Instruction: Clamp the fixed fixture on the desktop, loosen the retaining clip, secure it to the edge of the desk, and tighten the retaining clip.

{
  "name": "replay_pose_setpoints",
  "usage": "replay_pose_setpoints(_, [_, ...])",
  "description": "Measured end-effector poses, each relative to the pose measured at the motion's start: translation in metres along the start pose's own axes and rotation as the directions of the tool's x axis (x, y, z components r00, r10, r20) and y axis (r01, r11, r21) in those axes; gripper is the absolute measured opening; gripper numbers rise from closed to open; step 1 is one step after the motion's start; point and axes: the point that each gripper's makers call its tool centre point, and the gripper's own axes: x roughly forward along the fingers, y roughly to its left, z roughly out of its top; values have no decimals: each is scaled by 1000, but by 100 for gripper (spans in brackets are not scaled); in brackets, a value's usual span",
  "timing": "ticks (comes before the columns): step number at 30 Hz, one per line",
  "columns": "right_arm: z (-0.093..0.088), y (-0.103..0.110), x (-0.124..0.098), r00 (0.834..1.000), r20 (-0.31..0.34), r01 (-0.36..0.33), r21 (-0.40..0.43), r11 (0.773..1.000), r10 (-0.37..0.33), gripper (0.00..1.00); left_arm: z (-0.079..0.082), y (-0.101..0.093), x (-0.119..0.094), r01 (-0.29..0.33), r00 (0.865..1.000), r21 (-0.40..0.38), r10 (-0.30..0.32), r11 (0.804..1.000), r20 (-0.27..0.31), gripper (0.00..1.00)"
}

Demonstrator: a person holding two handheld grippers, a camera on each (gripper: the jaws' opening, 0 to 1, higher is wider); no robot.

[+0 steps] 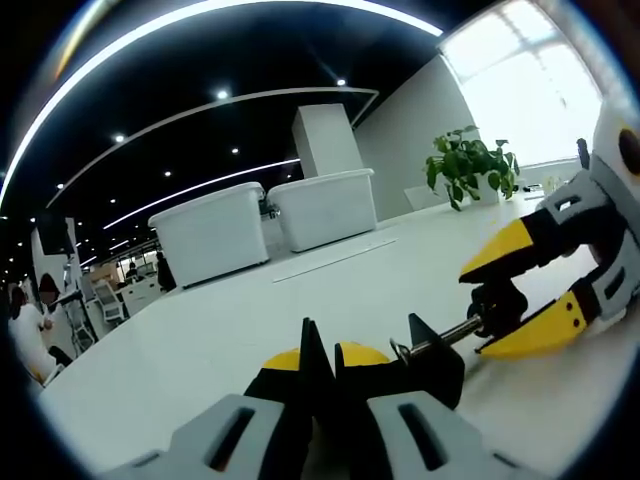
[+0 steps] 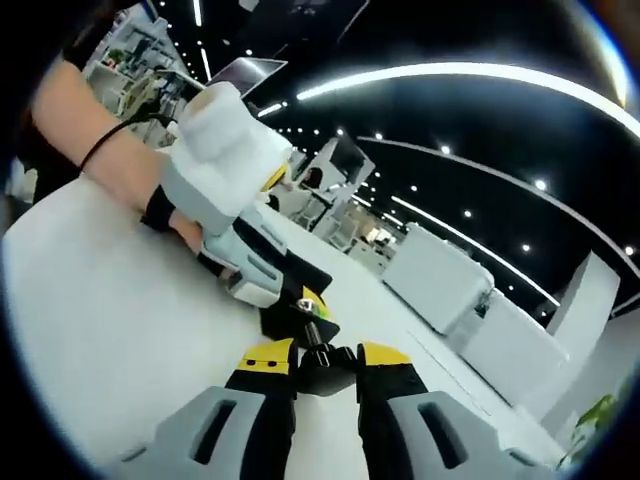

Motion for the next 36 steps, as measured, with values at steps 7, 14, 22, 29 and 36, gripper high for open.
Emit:
replay_pose_setpoints(7, [0, 1, -1, 1000, -11, -2, -1, 1000, 2, 24, 0, 0, 0, 0, 1000, 0, 0, 1000, 0, 9])
replay_pose_setpoints(14, [11, -26, -10, 995, 94, -11, 430, 903, -33, 30, 0, 0, 0, 1, 1000, 1, -1, 1000, 0, 9])
replay_pose_setpoints(22, [1, -22, -14, 995, 95, -73, 637, 767, 16, 27, 0, -1, 0, 3, 1000, 3, -3, 1000, 2, 9])
replay_pose_setpoints(29, [-5, -18, -9, 995, 82, -95, 683, 724, 53, 21, 0, -1, 0, 4, 1000, 3, -4, 1000, 2, 9])
replay_pose_setpoints(36, [-1, -12, -9, 992, 108, -125, 651, 748, 71, 18, 0, -1, 0, 4, 1000, 2, -4, 1000, 2, 9])
